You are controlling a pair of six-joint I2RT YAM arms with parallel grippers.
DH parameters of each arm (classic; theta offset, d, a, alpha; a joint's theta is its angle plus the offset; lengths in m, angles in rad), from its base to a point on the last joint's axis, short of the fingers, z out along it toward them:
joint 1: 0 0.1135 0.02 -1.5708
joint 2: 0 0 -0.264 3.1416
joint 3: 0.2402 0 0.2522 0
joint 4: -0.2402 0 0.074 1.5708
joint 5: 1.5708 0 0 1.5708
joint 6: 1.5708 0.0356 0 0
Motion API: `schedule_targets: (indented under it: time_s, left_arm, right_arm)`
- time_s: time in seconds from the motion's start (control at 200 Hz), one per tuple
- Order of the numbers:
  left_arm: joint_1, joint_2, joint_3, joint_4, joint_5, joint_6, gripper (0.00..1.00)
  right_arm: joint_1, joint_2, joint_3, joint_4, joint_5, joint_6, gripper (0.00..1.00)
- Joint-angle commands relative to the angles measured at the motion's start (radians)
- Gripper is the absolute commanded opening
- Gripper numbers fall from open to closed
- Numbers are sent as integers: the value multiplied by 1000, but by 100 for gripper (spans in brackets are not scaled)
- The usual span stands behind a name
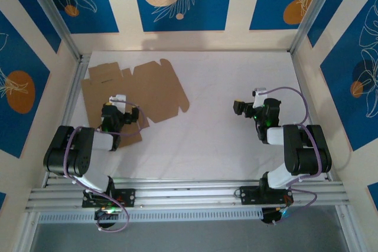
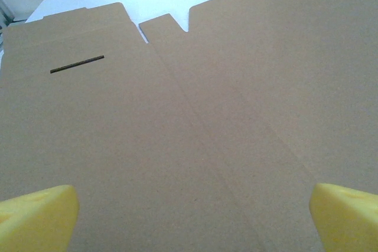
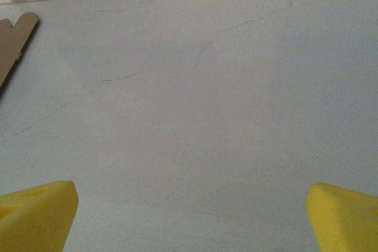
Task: Fold the paper box
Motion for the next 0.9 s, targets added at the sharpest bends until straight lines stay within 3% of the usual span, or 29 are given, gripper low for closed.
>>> schedule_targets:
  time_s: [0.0, 0.135, 0.19, 0.23, 0.275, 0.35, 0.405, 0.51, 0.62, 0.685, 0.745, 0.795, 0.825, 0.895]
  left_arm:
    - [-6, -5, 7, 39, 11, 7, 100]
    - [-10, -14, 3, 42, 4, 12, 100]
    - [-29, -55, 0, 23, -36, 26, 100]
    - [-57, -111, 6, -34, -102, 39, 100]
    - [-102, -185, 21, -113, -172, 72, 100]
    - [-178, -309, 26, -121, -203, 138, 100]
    - [-224, -395, 58, -149, -151, 136, 100]
    - [-324, -519, 202, -353, -45, 73, 100]
    - [-445, -603, 402, -697, -237, -118, 100]
    - [-448, -638, 539, -1014, -278, -308, 100]
    - [-447, -665, 607, -1182, -331, -395, 100]
    - [-436, -705, 577, -1186, -351, -484, 100]
    - [-422, -733, 545, -1158, -256, -486, 100]
    - [-409, -739, 527, -1192, -150, -567, 100]
  right_arm:
    - [-15, -3, 6, 14, -37, 3, 99]
    - [-6, -2, 8, 12, -21, -5, 99]
    - [3, -7, 2, 18, -14, -13, 99]
    - [11, -29, 4, 15, -75, -45, 99]
    - [37, -86, 15, -67, -61, -76, 99]
    - [132, -218, 86, -305, 93, -103, 99]
    - [206, -273, 147, -372, 118, -96, 99]
    - [367, -359, 294, -520, 200, -33, 99]
    - [524, -399, 574, -899, 344, 119, 99]
    - [548, -376, 774, -1147, 225, 225, 99]
    - [532, -348, 887, -1280, 98, 399, 99]
    - [465, -335, 902, -1270, -99, 515, 99]
    - [416, -327, 873, -1197, -224, 547, 98]
    - [405, -279, 869, -1194, -178, 590, 93]
